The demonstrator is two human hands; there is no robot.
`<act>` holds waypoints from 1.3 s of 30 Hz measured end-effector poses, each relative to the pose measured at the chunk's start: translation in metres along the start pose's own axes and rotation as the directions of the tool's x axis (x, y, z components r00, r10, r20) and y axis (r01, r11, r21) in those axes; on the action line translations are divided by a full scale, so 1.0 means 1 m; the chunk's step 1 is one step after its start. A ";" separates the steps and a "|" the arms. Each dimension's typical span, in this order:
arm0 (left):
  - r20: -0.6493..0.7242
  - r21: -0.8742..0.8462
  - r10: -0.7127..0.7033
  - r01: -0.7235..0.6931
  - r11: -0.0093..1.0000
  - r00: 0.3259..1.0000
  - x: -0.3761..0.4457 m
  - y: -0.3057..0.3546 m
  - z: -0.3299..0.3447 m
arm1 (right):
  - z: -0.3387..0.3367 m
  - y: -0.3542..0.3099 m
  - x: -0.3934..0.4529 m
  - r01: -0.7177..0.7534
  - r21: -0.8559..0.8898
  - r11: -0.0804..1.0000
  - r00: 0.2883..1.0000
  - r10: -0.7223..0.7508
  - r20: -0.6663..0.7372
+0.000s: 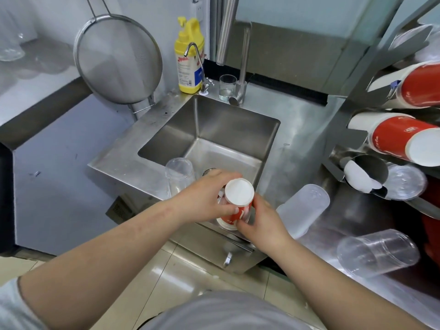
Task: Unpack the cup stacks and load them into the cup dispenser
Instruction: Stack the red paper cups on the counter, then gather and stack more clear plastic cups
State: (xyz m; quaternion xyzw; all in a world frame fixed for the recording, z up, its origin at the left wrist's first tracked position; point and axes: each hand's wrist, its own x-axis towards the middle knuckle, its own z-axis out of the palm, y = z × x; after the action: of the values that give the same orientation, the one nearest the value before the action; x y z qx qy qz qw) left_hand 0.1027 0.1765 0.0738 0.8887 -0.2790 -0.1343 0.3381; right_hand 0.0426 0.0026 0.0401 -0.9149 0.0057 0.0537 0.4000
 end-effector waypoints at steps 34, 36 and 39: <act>0.388 0.571 -0.091 -0.162 0.805 0.917 0.049 0.077 -0.063 | -0.114 -0.058 0.012 0.369 -0.633 0.680 0.791 0.127 0.598; 0.456 0.618 -0.124 -0.213 0.757 0.882 0.059 0.102 -0.068 | -0.134 -0.060 0.007 0.382 -0.632 0.674 0.803 0.096 0.588; 0.516 0.651 -0.128 -0.291 0.701 0.847 0.075 0.135 -0.064 | -0.170 -0.058 -0.006 0.387 -0.662 0.642 0.820 0.088 0.565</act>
State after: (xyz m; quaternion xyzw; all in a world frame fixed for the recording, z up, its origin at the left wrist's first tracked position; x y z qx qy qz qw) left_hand 0.1356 0.0833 0.2080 0.8632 -0.4306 -0.2383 -0.1129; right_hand 0.0556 -0.0829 0.1975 -0.9371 -0.2116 0.2762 -0.0288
